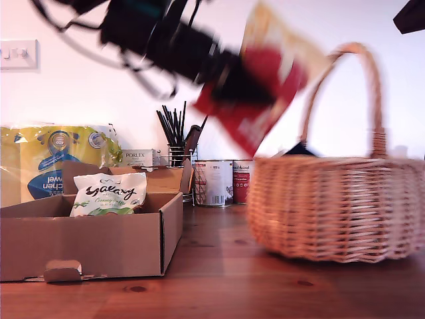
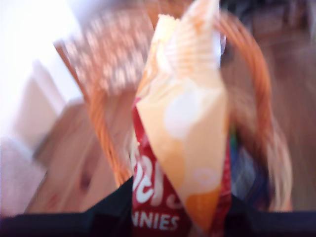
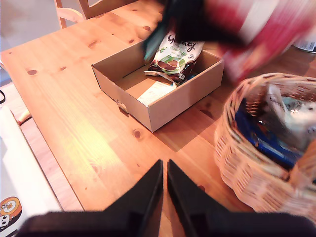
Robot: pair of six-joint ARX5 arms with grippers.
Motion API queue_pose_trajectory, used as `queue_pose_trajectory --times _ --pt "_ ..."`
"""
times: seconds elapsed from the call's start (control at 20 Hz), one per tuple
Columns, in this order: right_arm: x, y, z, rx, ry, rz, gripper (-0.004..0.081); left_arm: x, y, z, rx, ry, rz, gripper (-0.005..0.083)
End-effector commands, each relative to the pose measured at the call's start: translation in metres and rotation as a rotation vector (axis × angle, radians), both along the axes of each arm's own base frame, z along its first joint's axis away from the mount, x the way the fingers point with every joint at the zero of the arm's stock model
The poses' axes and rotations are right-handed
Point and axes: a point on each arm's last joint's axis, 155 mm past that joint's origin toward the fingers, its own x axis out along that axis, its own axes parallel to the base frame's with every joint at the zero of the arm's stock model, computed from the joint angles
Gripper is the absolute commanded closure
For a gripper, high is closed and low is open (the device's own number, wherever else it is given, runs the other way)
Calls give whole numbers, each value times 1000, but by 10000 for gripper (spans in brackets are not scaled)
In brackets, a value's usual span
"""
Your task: Move the bags of Easter eggs from the cardboard box on the left into the woven basket on the right side.
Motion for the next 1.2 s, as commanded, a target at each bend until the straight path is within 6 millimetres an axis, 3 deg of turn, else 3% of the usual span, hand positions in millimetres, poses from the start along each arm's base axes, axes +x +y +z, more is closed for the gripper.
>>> queue_pose_trajectory --times 0.0,0.25,0.55,1.0,1.15 --pt "0 0 4 1 -16 1 783 -10 -15 -10 -27 122 -38 595" --pt "2 -2 4 -4 -19 -11 783 -9 -37 -31 -25 243 -59 595" --pt "2 -2 4 -5 -19 -11 783 2 -45 -70 10 306 -20 595" --pt "2 -1 4 -5 -24 -10 783 4 -60 -54 -60 221 -39 595" --pt "3 -1 5 -4 -26 -10 783 5 -66 -60 -61 224 -37 595"
